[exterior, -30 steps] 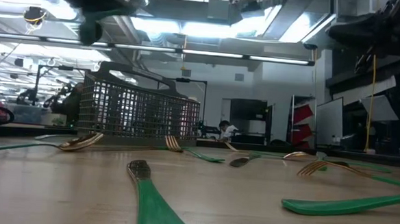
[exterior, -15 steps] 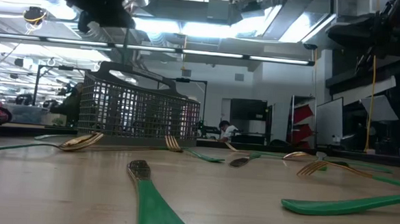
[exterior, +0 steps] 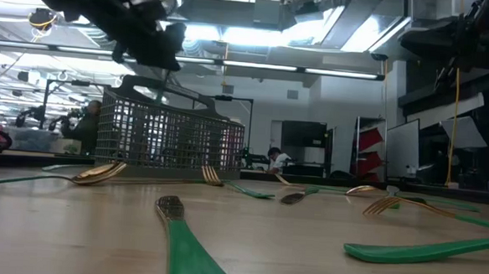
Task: Sort silverware
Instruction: Put the middle left green-gold fork into the silverware basket
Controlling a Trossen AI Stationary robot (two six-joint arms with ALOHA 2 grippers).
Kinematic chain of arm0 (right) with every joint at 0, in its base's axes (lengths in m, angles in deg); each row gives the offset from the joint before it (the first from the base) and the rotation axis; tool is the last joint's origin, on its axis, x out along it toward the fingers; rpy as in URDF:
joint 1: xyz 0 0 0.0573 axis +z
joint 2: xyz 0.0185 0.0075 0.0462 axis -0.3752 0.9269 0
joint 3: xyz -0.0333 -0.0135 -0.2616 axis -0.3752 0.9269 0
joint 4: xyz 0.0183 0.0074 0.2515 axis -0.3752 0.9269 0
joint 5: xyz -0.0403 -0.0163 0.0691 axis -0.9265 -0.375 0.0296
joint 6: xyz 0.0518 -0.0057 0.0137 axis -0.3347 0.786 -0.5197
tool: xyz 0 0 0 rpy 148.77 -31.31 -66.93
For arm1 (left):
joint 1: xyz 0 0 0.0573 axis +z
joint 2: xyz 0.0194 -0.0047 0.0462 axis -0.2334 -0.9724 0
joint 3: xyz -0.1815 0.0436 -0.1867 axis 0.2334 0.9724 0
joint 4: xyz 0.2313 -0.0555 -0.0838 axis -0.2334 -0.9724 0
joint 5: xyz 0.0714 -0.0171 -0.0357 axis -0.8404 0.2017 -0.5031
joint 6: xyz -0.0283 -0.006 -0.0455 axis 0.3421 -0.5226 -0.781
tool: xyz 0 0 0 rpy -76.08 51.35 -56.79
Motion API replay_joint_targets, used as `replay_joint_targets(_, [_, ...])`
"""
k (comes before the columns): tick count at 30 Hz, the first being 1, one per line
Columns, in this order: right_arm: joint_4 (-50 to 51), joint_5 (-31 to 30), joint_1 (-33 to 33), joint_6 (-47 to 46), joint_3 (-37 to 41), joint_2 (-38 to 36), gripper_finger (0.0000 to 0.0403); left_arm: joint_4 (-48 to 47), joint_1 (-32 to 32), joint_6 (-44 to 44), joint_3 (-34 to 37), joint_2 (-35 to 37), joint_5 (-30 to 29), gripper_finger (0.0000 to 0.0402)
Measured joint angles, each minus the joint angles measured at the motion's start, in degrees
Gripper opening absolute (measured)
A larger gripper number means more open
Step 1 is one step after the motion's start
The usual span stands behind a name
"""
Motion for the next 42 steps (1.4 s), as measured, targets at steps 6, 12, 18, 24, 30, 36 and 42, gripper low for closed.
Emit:
replay_joint_targets(6, [0.03,0.00,0.00,0.01,0.00,0.00,0.0033,-0.40,0.00,-0.45,0.00,-4.52,0.19,0.0026])
replay_joint_targets(12, [0.07,0.00,0.00,0.02,0.00,0.00,0.0033,-0.59,0.00,-0.63,0.04,-7.54,0.30,0.0028])
replay_joint_targets(18, [0.09,0.02,0.00,0.02,0.00,0.00,0.0033,-0.45,-0.63,-0.63,0.04,-8.03,0.32,0.0029])
replay_joint_targets(24, [0.11,0.02,0.00,0.02,0.00,0.00,0.0033,-0.44,-1.48,-1.69,0.04,-8.03,0.35,0.0029])
replay_joint_targets(30, [0.11,0.02,0.00,0.02,0.00,0.00,0.0033,-0.46,-1.62,-4.56,0.04,-8.03,0.36,0.0029])
replay_joint_targets(36, [0.09,0.02,0.00,0.02,0.00,0.00,0.0033,-0.50,-1.62,-5.34,0.04,-8.00,0.43,0.0029])
replay_joint_targets(42, [0.09,0.05,0.00,0.02,0.00,0.00,0.0033,-0.50,-1.11,-5.20,0.04,-8.00,0.46,0.0029])
